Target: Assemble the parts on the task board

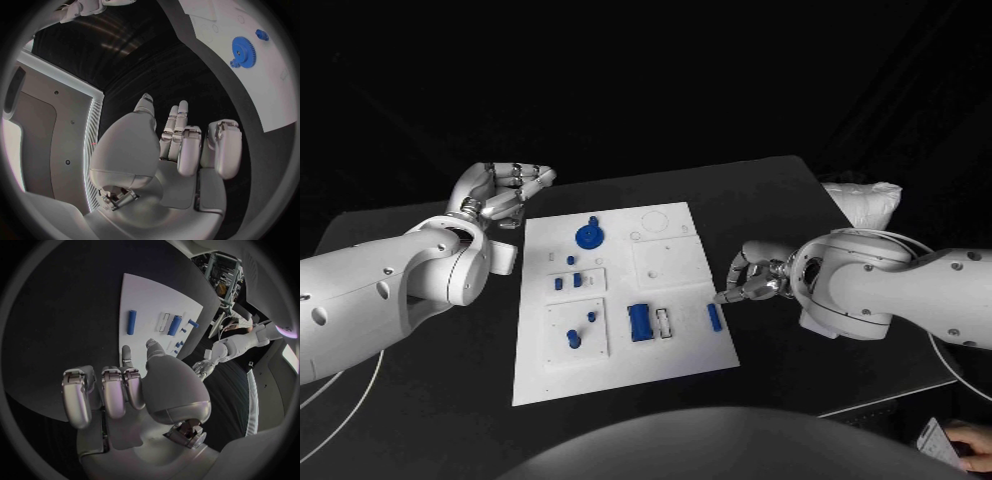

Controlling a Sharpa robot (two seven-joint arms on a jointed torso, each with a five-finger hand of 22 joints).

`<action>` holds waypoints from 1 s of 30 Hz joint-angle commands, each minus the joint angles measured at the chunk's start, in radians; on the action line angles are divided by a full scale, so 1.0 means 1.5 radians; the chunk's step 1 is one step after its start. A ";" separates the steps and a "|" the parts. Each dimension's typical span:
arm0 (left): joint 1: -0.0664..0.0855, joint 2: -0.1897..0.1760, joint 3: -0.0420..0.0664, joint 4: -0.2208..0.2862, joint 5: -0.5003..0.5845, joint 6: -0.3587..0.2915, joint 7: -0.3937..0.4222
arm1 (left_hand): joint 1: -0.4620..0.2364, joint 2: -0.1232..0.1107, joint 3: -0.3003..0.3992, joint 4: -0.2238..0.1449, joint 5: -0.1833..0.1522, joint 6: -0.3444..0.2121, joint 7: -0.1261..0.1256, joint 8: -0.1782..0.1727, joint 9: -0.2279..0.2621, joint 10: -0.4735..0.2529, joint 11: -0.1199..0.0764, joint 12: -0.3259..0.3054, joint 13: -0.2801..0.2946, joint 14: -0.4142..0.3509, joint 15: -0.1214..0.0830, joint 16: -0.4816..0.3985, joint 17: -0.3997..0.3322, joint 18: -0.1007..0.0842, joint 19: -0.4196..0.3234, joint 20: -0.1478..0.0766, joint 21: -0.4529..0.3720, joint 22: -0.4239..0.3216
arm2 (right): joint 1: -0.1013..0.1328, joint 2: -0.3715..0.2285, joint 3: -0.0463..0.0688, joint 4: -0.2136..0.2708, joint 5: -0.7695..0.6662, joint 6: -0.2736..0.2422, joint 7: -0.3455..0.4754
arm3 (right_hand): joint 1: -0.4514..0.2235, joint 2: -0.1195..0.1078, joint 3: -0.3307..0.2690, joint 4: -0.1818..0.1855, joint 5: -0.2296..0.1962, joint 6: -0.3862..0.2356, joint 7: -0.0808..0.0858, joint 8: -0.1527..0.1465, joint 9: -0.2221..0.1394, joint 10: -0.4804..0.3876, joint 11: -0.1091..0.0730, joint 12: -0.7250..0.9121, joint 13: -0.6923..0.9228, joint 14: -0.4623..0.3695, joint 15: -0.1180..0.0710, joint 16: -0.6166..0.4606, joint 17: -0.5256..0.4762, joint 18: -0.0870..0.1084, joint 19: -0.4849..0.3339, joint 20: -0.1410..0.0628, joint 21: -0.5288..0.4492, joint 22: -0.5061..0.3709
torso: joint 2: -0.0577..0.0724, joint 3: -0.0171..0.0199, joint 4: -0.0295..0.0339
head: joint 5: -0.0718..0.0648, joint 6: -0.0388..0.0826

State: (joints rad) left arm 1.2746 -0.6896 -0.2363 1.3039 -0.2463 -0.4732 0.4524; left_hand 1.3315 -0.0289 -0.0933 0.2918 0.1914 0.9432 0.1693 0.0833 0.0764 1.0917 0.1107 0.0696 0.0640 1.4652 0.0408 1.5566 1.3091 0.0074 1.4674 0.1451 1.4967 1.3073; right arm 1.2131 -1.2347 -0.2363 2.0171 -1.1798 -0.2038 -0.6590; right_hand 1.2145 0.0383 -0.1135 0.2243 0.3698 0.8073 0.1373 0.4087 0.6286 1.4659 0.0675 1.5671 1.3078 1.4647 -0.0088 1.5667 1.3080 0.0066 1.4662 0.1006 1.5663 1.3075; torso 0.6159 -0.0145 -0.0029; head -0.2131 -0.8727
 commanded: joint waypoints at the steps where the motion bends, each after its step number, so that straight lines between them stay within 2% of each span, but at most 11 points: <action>1: 0.000 0.001 0.000 0.000 -0.003 0.011 0.003 | 0.000 0.007 -0.003 0.000 0.004 -0.003 0.001 -0.003 0.000 -0.001 0.002 0.001 0.001 0.060 0.003 -0.002 0.149 0.008 0.030 0.003 -0.001 0.158 | -0.012 0.010 0.000 -0.004 -0.091 0.034 -0.045 | -0.007 -0.001 0.005 0.001 0.006 0.008 -0.001 -0.006 -0.006 0.070 0.002 0.002 0.175 0.071 0.004 0.003 0.175 -0.004 0.070 0.005 0.003 0.176 | 0.000 0.0004 -0.0008 | 0.004 0.000; 4: -0.001 0.000 0.000 0.000 -0.003 0.012 0.002 | 0.000 0.007 -0.003 0.000 0.004 -0.003 0.001 -0.003 0.000 -0.001 0.002 0.001 0.001 0.060 0.003 -0.002 0.149 0.008 0.030 0.003 -0.001 0.158 | -0.025 0.020 0.000 -0.013 -0.100 0.047 -0.051 | -0.007 -0.001 0.006 0.001 0.008 0.009 -0.001 -0.007 -0.008 0.070 0.001 0.002 0.175 0.071 0.004 0.003 0.175 -0.004 0.070 0.004 0.003 0.176 | 0.000 -0.0003 0.0018 | 0.005 0.000; 8: -0.001 -0.003 0.000 0.001 -0.003 0.011 0.002 | 0.000 0.008 -0.003 0.000 0.004 -0.003 0.001 -0.003 0.000 -0.001 0.002 0.001 0.001 0.060 0.003 -0.002 0.149 0.008 0.030 0.003 0.000 0.159 | -0.035 0.026 0.000 -0.021 -0.104 0.050 -0.053 | -0.006 -0.001 0.010 0.000 0.010 0.010 -0.001 -0.009 -0.011 0.070 0.001 0.002 0.175 0.071 0.004 0.003 0.175 -0.004 0.070 0.004 0.003 0.176 | 0.001 -0.0003 0.0017 | 0.009 0.000; 13: -0.001 -0.004 0.000 0.001 -0.003 0.010 0.002 | 0.000 0.008 -0.003 0.000 0.004 -0.003 0.001 -0.003 0.000 -0.001 0.002 0.001 0.001 0.060 0.003 -0.002 0.149 0.008 0.030 0.003 0.000 0.159 | -0.039 0.033 0.000 -0.028 -0.106 0.049 -0.054 | -0.006 0.001 0.016 0.000 0.012 0.015 -0.003 -0.011 -0.015 0.070 0.000 0.002 0.175 0.071 0.003 0.003 0.175 -0.004 0.070 0.004 0.003 0.176 | 0.000 -0.0008 0.0010 | 0.017 0.000; 19: -0.001 -0.004 0.000 0.001 -0.004 0.011 0.001 | 0.001 0.008 -0.003 0.000 0.004 -0.003 0.001 -0.003 0.000 0.000 0.002 0.001 0.001 0.060 0.003 -0.002 0.149 0.008 0.030 0.003 0.000 0.159 | -0.041 0.041 0.000 -0.035 -0.105 0.046 -0.053 | -0.004 0.001 0.020 -0.002 0.009 0.018 -0.003 -0.013 -0.017 0.070 0.000 0.002 0.175 0.071 0.003 0.003 0.175 -0.004 0.070 0.004 0.003 0.176 | 0.001 -0.0002 0.0017 | 0.016 0.000; 25: -0.001 -0.005 0.000 0.001 -0.006 0.010 0.001 | 0.001 0.008 -0.003 0.000 0.004 -0.003 0.001 -0.003 0.000 0.000 0.002 0.001 0.001 0.060 0.003 -0.002 0.149 0.008 0.030 0.003 0.000 0.159 | -0.044 0.054 0.000 -0.042 -0.102 0.043 -0.051 | -0.002 0.002 0.025 -0.005 0.005 0.021 -0.004 -0.015 -0.021 0.070 -0.001 0.002 0.175 0.071 0.003 0.003 0.175 -0.004 0.070 0.004 0.003 0.176 | 0.000 -0.0003 0.0005 | 0.022 0.000; 30: -0.001 -0.005 0.000 0.002 -0.006 0.011 0.001 | 0.001 0.008 -0.003 0.000 0.004 -0.003 0.001 -0.003 0.000 0.000 0.002 0.001 0.001 0.060 0.003 -0.002 0.149 0.008 0.030 0.003 0.000 0.159 | -0.046 0.063 0.000 -0.045 -0.100 0.042 -0.049 | 0.002 -0.001 0.031 -0.010 -0.004 0.026 -0.005 -0.015 -0.023 0.070 -0.002 0.002 0.175 0.071 0.002 0.003 0.175 -0.004 0.070 0.003 0.003 0.176 | 0.000 -0.0005 0.0015 | 0.020 0.000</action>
State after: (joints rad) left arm 1.2728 -0.6983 -0.2370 1.3040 -0.2485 -0.4717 0.4497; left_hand 1.3315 -0.0289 -0.0933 0.2918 0.1914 0.9432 0.1693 0.0833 0.0764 1.0917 0.1107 0.0696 0.0640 1.4651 0.0408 1.5565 1.3091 0.0075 1.4674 0.1451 1.4967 1.3073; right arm 1.1454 -1.1430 -0.2364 1.9506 -1.3171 -0.1520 -0.6918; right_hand 1.2149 0.0379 -0.0744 0.2086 0.3684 0.8383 0.1305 0.3886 0.5945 1.4659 0.0673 1.5670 1.3076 1.4647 -0.0089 1.5667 1.3078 0.0067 1.4662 0.1005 1.5663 1.3081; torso 0.6163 -0.0150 -0.0011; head -0.1817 -0.8727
